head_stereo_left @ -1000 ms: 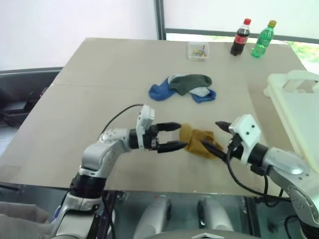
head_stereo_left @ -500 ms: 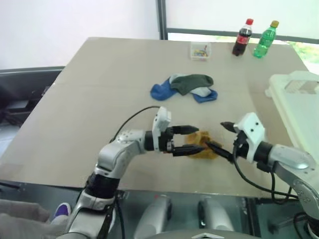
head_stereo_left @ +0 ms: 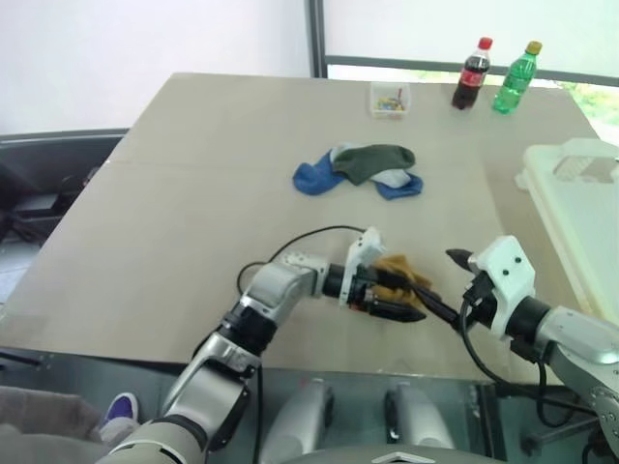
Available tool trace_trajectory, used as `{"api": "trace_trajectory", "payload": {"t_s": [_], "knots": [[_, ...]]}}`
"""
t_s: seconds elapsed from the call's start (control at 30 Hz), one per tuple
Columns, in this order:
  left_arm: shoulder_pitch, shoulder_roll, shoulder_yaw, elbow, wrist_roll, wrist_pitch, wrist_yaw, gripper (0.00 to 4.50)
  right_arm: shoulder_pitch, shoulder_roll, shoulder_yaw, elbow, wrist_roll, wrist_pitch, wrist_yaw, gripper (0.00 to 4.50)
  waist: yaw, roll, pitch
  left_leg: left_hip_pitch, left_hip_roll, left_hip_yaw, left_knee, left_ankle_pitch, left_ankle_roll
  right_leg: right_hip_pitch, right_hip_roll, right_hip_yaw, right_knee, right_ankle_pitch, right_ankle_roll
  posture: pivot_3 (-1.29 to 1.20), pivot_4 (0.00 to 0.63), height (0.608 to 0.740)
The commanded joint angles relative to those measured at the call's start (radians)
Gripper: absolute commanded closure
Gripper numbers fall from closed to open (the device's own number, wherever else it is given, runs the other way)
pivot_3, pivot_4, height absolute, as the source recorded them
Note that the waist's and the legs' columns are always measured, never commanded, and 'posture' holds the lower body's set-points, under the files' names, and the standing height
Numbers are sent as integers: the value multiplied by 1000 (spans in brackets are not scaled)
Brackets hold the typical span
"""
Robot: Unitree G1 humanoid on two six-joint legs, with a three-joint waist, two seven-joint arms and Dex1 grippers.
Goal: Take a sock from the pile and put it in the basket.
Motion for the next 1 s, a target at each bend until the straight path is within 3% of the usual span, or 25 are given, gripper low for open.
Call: {"api": "trace_trajectory", "payload": {"t_s": [0.03,0.27,0.4,0.6,1.0], "knots": [[31,-11,103,-60,-66,-43,-18,222,-24,1,-12,-20,4,-13,-15,56,0,0,0,0,0,0,0,0,0,0,0,0,0,0,0,0,150,740],[160,129,284,-306,-184,-52,-58,222,-110,-12,28,65,29,2,22,56,-21,1,1,0,2,0,-1,0,0,-1,1,1,1,0,-1,0,150,740],[225,189,328,-400,-167,-110,-43,222,-202,1,76,145,81,74,44,56,-21,0,1,0,1,0,-1,0,0,-1,0,1,0,0,0,0,150,740],[329,286,380,-476,-131,-212,-44,222,-300,35,191,252,38,127,-3,56,-22,1,1,0,1,0,-1,0,0,-1,-1,1,0,0,-1,0,150,740],[498,445,508,-584,-161,-248,-30,222,-316,80,291,390,30,151,34,56,-25,2,2,0,1,0,-2,0,0,-2,-5,0,-1,0,-1,0,150,740]]}}
